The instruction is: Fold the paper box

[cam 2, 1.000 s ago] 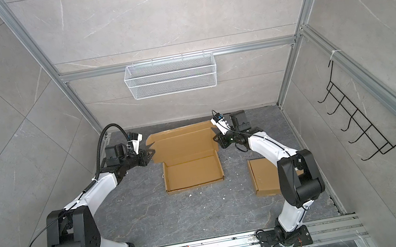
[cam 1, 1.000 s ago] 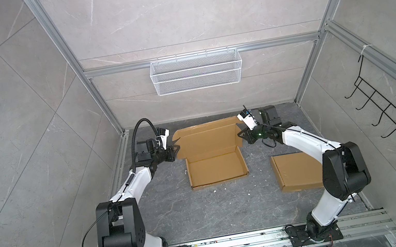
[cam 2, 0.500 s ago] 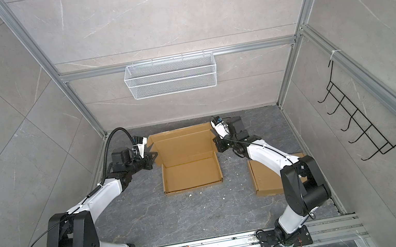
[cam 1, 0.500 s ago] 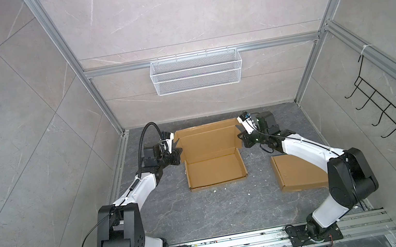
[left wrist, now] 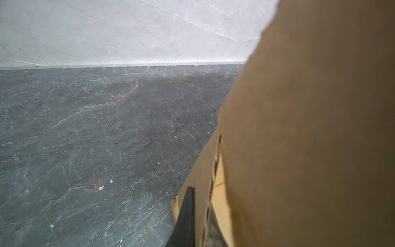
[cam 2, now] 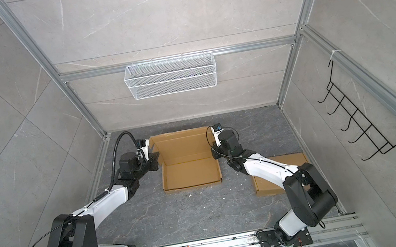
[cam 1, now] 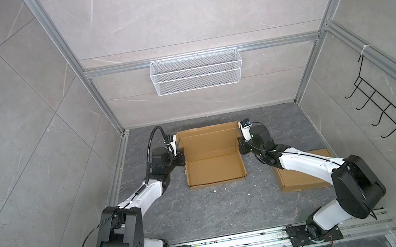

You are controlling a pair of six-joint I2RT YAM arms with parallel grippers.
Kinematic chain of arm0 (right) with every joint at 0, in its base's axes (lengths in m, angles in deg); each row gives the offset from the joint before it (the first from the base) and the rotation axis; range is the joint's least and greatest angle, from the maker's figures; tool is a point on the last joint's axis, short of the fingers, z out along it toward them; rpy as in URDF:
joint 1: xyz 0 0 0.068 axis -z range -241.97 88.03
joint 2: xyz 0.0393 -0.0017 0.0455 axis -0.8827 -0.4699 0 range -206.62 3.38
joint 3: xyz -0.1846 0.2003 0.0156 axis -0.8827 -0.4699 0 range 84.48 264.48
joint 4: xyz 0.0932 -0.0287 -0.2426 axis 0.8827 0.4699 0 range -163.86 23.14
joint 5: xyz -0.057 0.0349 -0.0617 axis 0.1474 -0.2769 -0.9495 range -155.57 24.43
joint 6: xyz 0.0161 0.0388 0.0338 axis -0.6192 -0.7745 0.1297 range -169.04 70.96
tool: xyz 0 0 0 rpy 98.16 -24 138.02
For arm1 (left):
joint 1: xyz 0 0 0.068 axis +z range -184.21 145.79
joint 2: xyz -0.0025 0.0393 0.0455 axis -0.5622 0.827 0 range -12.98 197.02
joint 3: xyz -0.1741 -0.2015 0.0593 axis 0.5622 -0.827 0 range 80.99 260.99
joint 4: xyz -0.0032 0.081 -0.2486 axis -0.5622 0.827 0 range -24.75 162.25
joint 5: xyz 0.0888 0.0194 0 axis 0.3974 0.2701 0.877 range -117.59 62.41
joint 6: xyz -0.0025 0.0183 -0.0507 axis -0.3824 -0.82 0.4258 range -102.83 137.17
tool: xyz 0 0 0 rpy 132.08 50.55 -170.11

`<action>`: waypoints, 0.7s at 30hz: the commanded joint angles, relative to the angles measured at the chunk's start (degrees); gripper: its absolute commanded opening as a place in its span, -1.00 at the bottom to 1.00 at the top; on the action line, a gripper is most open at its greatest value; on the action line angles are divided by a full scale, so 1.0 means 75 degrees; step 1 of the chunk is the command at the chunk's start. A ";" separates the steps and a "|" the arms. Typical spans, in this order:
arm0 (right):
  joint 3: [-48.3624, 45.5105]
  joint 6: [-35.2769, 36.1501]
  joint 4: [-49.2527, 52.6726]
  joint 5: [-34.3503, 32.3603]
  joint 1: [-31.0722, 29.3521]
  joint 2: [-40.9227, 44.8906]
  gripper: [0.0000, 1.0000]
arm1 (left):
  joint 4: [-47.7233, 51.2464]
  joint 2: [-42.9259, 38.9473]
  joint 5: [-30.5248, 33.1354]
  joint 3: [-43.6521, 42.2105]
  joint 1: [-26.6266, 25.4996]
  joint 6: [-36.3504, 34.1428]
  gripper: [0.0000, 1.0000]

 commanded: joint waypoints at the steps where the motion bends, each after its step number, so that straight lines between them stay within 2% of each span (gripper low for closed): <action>1: -0.0349 -0.0384 -0.0406 -0.0335 -0.0455 0.0161 -1.00 | -0.1069 -0.0228 -0.0298 -0.0216 -0.0426 0.0339 -1.00; 9: -0.1320 -0.0702 -0.1220 -0.0956 -0.0753 0.0165 -1.00 | -0.1951 -0.0102 -0.0006 -0.1062 -0.0794 0.0543 -1.00; 21: -0.1995 -0.0986 -0.1602 -0.1498 -0.1154 0.0224 -1.00 | -0.2670 -0.0005 0.0236 -0.1698 -0.1081 0.0793 -1.00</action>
